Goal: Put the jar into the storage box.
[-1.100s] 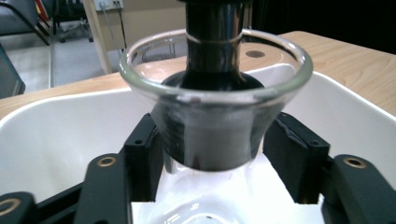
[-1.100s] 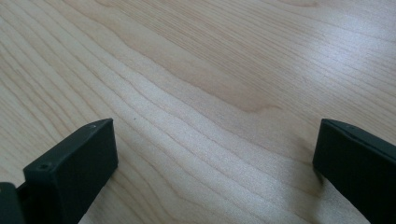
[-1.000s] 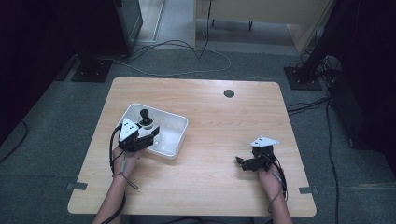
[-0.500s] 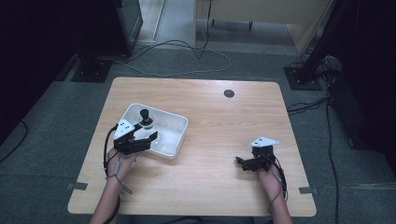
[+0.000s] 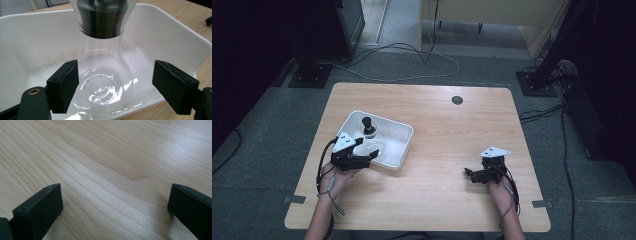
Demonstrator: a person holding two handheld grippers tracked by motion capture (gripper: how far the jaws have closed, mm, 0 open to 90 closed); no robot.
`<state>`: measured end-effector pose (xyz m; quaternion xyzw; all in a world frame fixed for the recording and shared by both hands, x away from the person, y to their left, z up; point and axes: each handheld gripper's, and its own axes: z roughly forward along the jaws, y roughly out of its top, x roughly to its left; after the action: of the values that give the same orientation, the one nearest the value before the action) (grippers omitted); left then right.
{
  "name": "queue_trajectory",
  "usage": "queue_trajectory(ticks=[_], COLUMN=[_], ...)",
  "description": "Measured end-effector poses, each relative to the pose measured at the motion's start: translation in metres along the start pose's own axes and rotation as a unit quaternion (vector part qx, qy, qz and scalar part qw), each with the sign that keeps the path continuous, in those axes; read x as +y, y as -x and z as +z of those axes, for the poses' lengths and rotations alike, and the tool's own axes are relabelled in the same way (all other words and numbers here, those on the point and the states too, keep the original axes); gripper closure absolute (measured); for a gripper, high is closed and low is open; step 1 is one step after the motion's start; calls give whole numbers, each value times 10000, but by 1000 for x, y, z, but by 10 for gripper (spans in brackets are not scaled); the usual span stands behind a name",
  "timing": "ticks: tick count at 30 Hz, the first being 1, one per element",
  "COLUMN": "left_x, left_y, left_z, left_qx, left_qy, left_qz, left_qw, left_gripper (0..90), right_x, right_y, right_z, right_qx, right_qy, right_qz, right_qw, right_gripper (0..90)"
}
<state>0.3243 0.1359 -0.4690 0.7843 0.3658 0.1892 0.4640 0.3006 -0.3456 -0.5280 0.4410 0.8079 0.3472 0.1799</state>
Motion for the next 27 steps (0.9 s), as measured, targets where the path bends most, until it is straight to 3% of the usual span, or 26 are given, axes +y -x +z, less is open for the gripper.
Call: queue_trajectory(ticks=[6, 11, 16, 27], left_x=[-2, -5, -8, -11], left_y=[0, 1, 1, 0], left_z=[-5, -10, -14, -20], left_qx=[-64, -85, -219, -378], left_qy=[-159, -396, -518, -621], left_qz=[115, 423, 571, 597], left_qw=[9998, 9983, 9968, 9956], left_gripper=[213, 213, 213, 213], right_x=[0, 0, 0, 0], right_y=[0, 0, 0, 0], right_z=[0, 0, 0, 0], right_qx=[-3, -3, -1, 1], right_qy=[-3, -1, -3, -6], right_qz=[9, 6, 7, -1], right_qw=[10000, 10000, 10000, 10000], right_gripper=[0, 0, 0, 0])
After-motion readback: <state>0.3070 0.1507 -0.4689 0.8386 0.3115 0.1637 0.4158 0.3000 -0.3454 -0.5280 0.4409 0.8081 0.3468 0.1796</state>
